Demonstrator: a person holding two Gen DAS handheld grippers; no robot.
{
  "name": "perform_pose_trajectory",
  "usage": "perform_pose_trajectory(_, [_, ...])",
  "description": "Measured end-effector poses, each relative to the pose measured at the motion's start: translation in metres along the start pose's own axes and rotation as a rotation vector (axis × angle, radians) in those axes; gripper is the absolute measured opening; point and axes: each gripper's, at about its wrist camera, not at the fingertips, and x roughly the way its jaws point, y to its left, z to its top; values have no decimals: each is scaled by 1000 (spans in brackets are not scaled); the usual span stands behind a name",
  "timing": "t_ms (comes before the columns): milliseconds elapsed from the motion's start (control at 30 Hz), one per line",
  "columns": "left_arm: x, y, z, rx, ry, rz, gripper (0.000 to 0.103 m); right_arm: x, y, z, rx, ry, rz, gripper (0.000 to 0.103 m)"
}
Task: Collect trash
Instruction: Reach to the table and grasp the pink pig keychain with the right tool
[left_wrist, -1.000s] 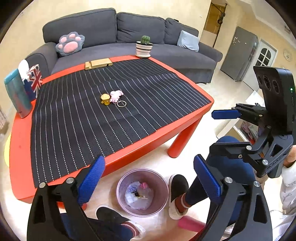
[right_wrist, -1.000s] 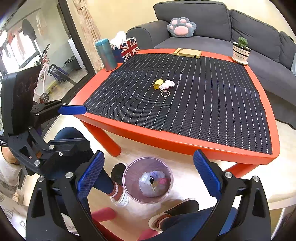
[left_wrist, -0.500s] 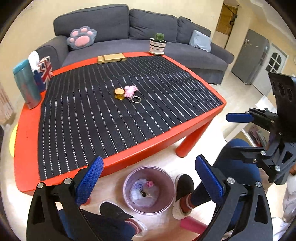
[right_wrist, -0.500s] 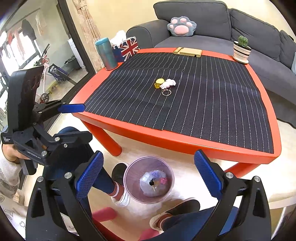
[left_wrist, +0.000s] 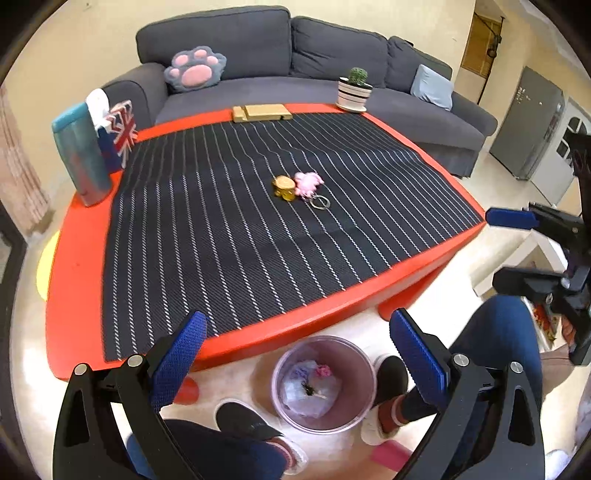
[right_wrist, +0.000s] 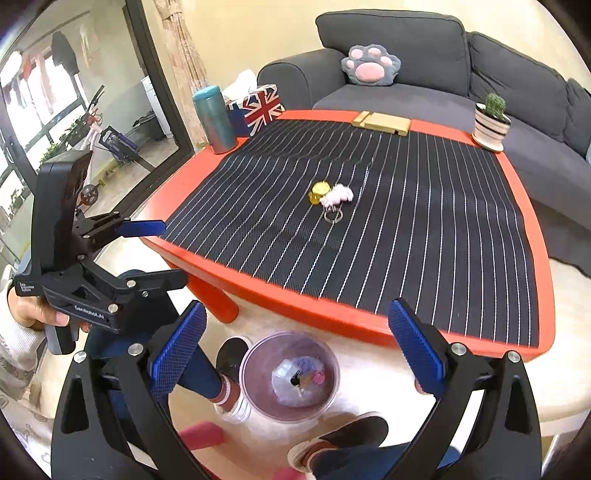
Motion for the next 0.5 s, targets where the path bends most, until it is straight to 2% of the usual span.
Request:
perform_pose_trajectory(100, [1,3,6,5,-1,32,96,5,-2,14,-30,0,-6,97])
perform_pose_trajectory(233, [14,13,17,-29,93,33,95,15,-8,37,-66,1,-21,97])
perform_pose_trajectory(333, [15,18,21,-41,81,21,95,24,-13,53,-104,3,-28,97])
perform_pose_trajectory(500, [16,20,29,-10,51,42,95,43,-19,78,-180,15,-42,97])
